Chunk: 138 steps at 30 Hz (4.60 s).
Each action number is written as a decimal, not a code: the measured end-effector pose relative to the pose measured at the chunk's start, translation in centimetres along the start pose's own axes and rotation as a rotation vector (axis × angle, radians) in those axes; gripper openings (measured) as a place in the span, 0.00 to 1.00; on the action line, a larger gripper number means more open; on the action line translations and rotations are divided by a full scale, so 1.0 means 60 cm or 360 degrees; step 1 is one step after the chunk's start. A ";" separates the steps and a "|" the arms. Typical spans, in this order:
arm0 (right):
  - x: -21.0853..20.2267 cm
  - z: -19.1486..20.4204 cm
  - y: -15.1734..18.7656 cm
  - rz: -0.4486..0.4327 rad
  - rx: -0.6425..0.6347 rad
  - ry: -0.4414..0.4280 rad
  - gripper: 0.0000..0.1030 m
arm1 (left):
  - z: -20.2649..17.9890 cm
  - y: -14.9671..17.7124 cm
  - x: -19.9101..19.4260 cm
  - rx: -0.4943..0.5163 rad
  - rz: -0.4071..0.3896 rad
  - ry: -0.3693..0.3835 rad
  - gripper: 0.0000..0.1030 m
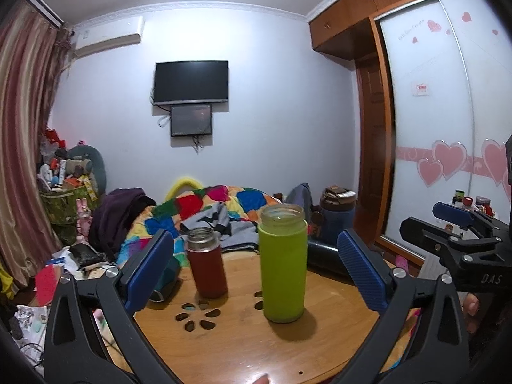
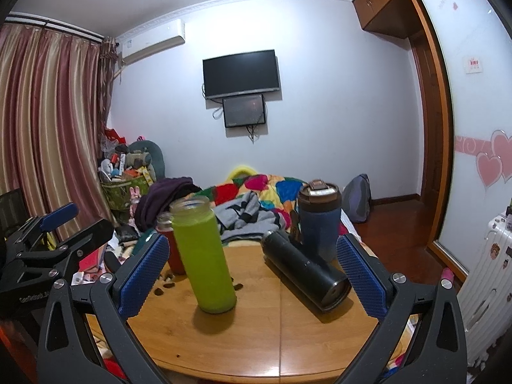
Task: Flip cup upside down
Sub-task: 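Move the right gripper to the lime-green tumbler and close around it, then lift the green tumbler with the right gripper and tilt it sideways, then lower the tumbler onto its side, dark base toward the right gripper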
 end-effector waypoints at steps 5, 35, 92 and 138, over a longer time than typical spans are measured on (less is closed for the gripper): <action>0.025 -0.027 0.022 0.0072 0.0038 0.0006 1.00 | -0.012 0.029 0.069 -0.0034 0.0167 0.0094 1.00; 0.155 -0.014 0.162 0.0461 -0.0092 -0.0216 1.00 | -0.025 0.087 0.222 -0.0173 0.0611 0.0387 0.62; 0.165 0.116 0.194 0.0445 -0.0237 -0.0749 0.60 | 0.050 0.188 0.250 -0.0731 0.1043 0.0529 0.88; 0.165 0.133 0.212 0.0473 -0.0272 -0.0902 0.60 | 0.088 0.224 0.225 -0.0934 0.1316 0.0559 0.94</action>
Point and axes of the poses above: each gripper's, at about its wrist camera, not at the fingertips, and x roughly the way its jaws point, z to its left, y to its underside, the point moved 6 cm from there along x, roughly the way its jaws point, and after that the axes turned 5 degrees about -x, right-handed, at the moved point
